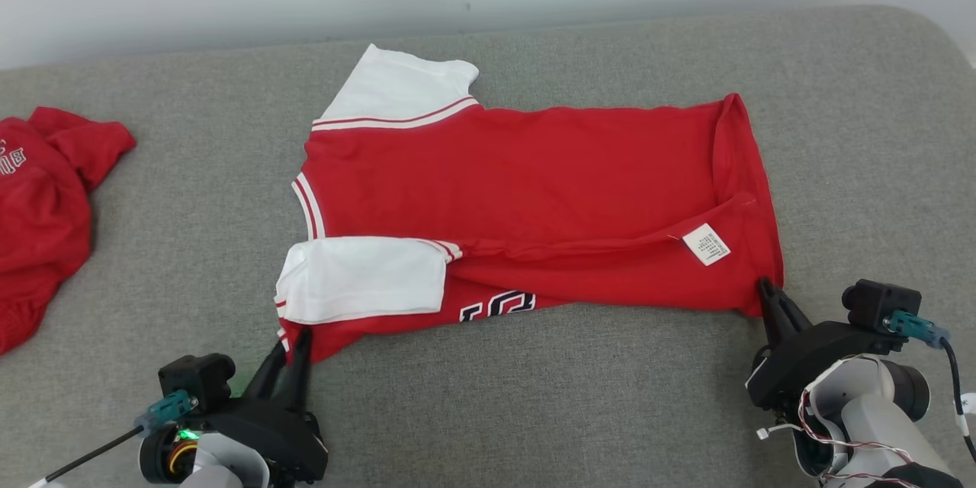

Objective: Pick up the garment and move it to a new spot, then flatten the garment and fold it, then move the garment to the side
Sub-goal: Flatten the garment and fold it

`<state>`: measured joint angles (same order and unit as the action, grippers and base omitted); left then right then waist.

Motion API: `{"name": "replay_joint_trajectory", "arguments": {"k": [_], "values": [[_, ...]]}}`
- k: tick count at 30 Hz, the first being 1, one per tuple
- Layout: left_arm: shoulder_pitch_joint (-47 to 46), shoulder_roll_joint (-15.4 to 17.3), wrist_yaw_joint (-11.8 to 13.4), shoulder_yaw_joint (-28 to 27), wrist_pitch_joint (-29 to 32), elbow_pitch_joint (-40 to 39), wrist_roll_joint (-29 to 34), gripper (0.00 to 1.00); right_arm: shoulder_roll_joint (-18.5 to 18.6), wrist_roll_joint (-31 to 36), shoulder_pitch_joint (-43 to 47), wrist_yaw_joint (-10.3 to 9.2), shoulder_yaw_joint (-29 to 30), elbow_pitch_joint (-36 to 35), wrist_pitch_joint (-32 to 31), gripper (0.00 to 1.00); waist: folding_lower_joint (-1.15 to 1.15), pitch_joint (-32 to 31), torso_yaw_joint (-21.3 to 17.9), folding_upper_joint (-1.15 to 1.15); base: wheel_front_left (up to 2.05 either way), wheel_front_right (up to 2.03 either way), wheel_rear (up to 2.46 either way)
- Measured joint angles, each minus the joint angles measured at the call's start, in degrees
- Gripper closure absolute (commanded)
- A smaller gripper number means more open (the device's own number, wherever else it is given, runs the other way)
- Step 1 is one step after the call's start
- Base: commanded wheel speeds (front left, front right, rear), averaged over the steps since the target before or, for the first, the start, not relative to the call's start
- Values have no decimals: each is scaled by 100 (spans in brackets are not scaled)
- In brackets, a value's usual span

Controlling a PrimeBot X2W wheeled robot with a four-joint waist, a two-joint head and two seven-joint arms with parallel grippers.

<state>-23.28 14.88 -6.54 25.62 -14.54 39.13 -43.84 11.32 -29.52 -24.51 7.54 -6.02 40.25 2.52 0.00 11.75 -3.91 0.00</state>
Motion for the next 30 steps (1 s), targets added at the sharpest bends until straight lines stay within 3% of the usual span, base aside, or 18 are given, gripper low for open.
{"name": "replay_joint_trajectory", "arguments": {"k": [7,16,22,27,28,29,30], "values": [[192,116,-13,-167,-33,-174,-38,100,167,-358,120,1,-168,-78,335,100,0,-257,33,0,0,0,0],[971,292,-16,-342,-49,-803,-57,100,478,-746,977,1,-233,-938,183,100,-1,-648,33,0,0,0,0],[1554,310,111,-349,-49,-1251,-55,100,563,-780,1769,1,60,-1585,-156,100,-1,-782,42,0,0,0,0],[1875,216,203,-293,-38,-1413,-113,100,425,-737,2377,1,424,-1916,-359,100,-1,-816,87,0,0,0,0],[1909,205,211,-267,-30,-1412,-111,82,387,-692,2450,1,479,-1935,-389,57,-1,-823,92,0,0,0,0],[1938,187,231,-266,-31,-1408,-111,33,341,-666,2493,1,524,-1942,-404,12,-1,-830,95,0,0,0,0],[1959,163,247,-272,-31,-1397,-112,0,291,-644,2522,1,561,-1950,-404,0,-1,-837,95,0,0,0,0]]}}
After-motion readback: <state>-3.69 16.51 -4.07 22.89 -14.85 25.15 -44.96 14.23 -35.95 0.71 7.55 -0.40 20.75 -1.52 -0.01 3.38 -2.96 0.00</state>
